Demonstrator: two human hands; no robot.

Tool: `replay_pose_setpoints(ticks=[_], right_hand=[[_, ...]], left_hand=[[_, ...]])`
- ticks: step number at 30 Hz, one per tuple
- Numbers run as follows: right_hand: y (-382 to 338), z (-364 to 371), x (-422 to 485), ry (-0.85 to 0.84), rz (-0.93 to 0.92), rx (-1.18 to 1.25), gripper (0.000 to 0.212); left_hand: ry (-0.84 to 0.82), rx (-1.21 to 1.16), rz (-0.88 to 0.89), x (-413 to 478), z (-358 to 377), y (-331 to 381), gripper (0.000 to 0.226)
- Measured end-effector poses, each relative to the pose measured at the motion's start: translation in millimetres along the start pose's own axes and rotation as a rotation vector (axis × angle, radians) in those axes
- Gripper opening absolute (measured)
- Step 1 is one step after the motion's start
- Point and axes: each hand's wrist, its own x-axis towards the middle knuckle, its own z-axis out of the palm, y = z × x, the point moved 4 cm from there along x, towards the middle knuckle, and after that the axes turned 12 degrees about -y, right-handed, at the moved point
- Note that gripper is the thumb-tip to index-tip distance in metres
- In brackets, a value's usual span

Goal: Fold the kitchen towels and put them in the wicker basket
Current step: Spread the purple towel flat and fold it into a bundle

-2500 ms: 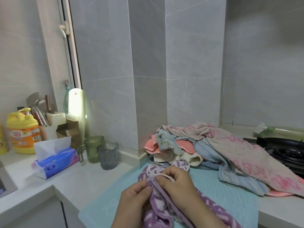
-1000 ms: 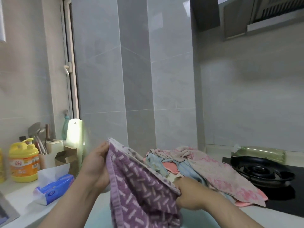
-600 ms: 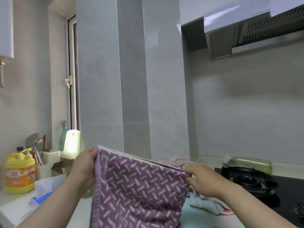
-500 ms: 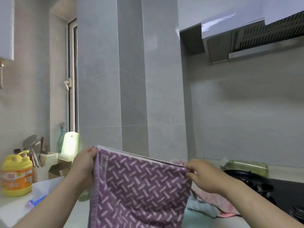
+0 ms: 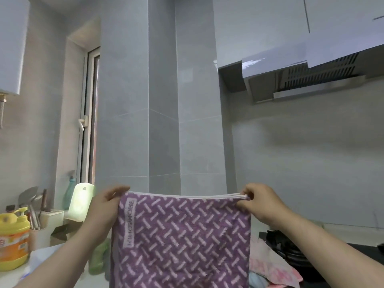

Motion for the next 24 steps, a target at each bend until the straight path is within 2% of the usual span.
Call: replay_pose_setpoints(ticks=[6, 10, 12, 14, 17, 19, 24], right_hand=[[-6.3, -15.4, -11.4, -0.002, 0.003, 0.263, 0.01], [-9.9, -17.2, -20.8, 0.044, 0.051, 0.448, 0.013], [-13.4, -17.2, -26.0, 0.065, 0.073, 0.453, 0.008], [-14.6, -13.2, -30.1, 0.055, 0.09, 0.425, 0.008], [-11.3, -2.5, -34.5, 0.027, 0.116, 0.385, 0.01], [-5.2, 7.9, -33.7, 0.007, 0.15, 0.378, 0.01], [23.6, 54.0, -14.9, -0.05, 0.275, 0.507, 0.005]], left_hand=[[-0.023, 0.145, 0.009, -8.7, -20.5, 2.4, 0.007], [-0.077, 0.147, -0.014, -19.0, -29.5, 2.6, 0.01], [-0.111, 0.155, -0.04, -21.5, -31.5, 1.5, 0.01], [-0.141, 0.212, -0.055, -20.7, -32.4, -1.9, 0.022], [-0.134, 0.3, -0.081, -18.5, -34.9, -11.1, 0.016], [-0.129, 0.345, -0.108, -15.1, -34.3, -21.4, 0.02], [-0.089, 0.403, -0.175, 5.4, -22.1, -69.5, 0.023]])
